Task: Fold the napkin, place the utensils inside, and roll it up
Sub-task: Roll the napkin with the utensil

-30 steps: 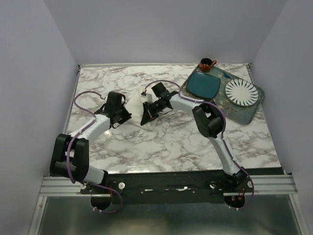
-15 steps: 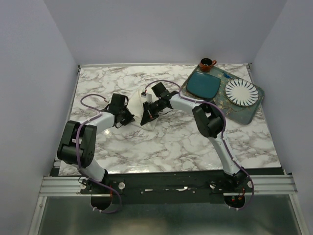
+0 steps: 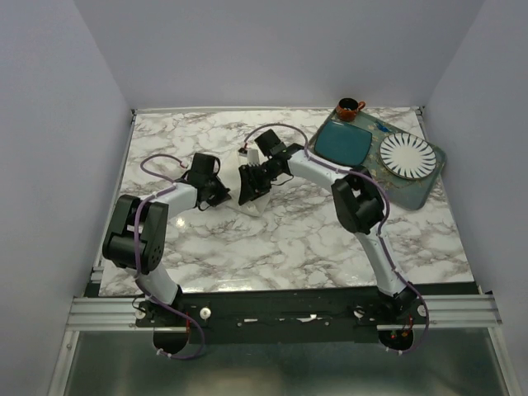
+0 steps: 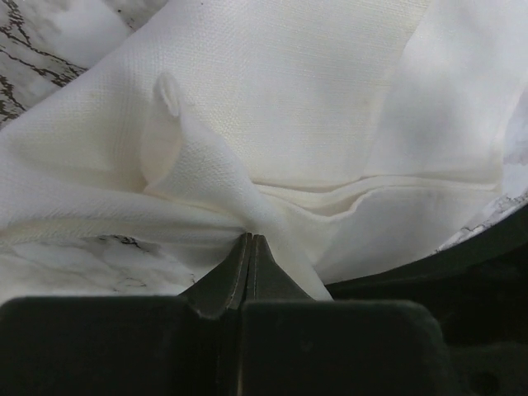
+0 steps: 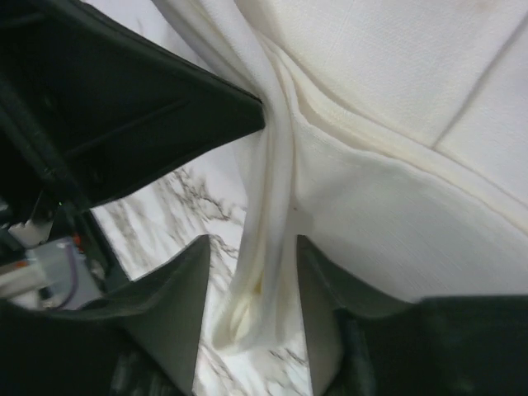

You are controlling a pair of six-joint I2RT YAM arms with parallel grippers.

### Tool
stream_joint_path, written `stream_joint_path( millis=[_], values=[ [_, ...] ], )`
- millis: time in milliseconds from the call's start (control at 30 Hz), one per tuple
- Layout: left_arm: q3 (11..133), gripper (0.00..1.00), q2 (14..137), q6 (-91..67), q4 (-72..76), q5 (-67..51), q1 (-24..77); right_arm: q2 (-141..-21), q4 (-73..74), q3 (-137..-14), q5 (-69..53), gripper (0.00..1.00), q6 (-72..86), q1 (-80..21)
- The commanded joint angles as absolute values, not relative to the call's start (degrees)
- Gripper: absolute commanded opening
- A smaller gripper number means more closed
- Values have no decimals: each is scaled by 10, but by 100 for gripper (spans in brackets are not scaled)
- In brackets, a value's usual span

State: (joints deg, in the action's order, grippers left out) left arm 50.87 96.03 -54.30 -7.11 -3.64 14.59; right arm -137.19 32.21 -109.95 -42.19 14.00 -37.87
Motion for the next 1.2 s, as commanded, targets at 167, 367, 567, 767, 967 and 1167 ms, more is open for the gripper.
stream_joint_path(
  millis=[167,367,567,767,967,1167],
  values=[
    [514,0,1004,-533,-131,1,142,-1260,422,-1100,-150,71,6,-403],
    [519,0,1014,-533,-134,-21,141,-1232,344,-1064,-175,33,-19,-441],
    [522,0,1017,-532,-135,-22,140,-1282,315,-1089,-272,20,26,-446],
    [524,0,1019,-533,-135,-25,139,-1319,301,-1099,-253,19,17,-446],
    [519,0,1017,-530,-135,-25,136,-1339,303,-1085,-194,10,15,-446],
    [528,0,1020,-527,-140,-29,128,-1317,303,-1050,-144,9,9,-442]
  ],
)
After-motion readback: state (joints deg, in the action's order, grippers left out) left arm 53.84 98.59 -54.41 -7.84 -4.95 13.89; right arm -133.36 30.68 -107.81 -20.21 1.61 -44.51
